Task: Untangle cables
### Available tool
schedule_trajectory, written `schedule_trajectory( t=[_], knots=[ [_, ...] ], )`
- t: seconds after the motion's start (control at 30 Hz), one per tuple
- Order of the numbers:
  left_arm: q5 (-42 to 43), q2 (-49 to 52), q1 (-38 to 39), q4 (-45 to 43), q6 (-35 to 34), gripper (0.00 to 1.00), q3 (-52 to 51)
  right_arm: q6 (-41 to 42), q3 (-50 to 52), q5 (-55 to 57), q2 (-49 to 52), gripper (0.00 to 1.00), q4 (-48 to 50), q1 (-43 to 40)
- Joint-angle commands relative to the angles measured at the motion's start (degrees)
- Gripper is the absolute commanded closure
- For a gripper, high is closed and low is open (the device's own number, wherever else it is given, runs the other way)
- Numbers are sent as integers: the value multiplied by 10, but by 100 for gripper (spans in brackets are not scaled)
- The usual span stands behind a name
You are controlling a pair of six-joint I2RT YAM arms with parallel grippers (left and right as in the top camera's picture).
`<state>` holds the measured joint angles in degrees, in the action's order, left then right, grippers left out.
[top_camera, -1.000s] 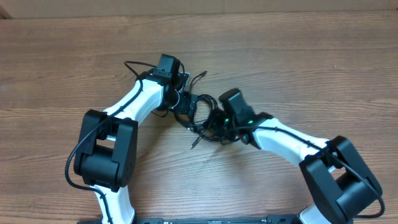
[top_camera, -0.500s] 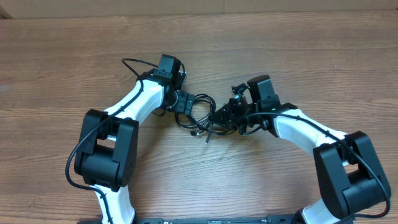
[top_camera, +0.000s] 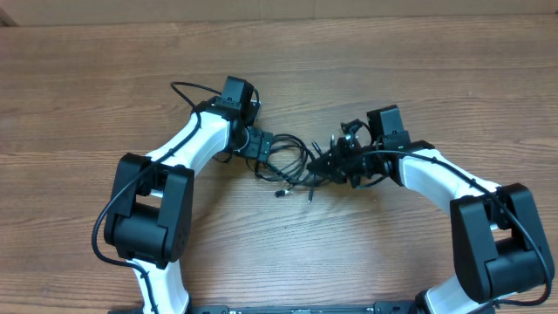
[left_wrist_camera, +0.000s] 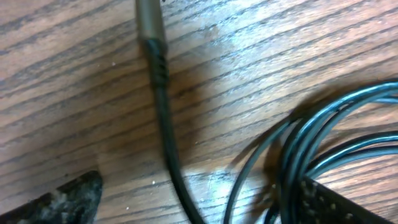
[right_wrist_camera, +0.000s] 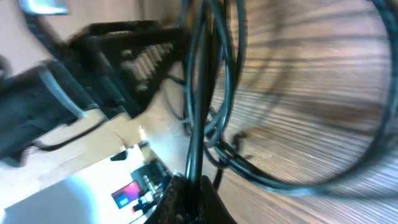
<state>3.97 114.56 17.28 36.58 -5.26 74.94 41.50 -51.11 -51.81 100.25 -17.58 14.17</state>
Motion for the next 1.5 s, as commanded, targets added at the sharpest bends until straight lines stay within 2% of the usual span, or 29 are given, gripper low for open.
schedule_trajectory(
  t=[0.0,0.1,0.3,0.5,0.67,1.07,1.3,1.47],
  knots=[
    [-15,24,0,23,10,0,-7,-26,-2,117,2,96,-54,3],
    [-16,24,0,46,10,0,7,-34,-2,167,2,96,-86,8],
    [9,24,0,121,5,0,57,-65,-2,175,2,96,-97,21],
    [108,24,0,190,5,0,84,-87,-2,184,2,78,-85,39],
    [157,24,1,236,3,1,78,-88,-2,213,2,77,-85,55],
    [175,24,16,191,-61,0,6,-88,-2,245,2,77,-75,95],
    [144,24,16,156,-92,6,0,-85,-2,251,2,78,-66,103],
    [126,24,16,139,-91,12,0,-74,-2,268,2,83,-69,103]
  ],
)
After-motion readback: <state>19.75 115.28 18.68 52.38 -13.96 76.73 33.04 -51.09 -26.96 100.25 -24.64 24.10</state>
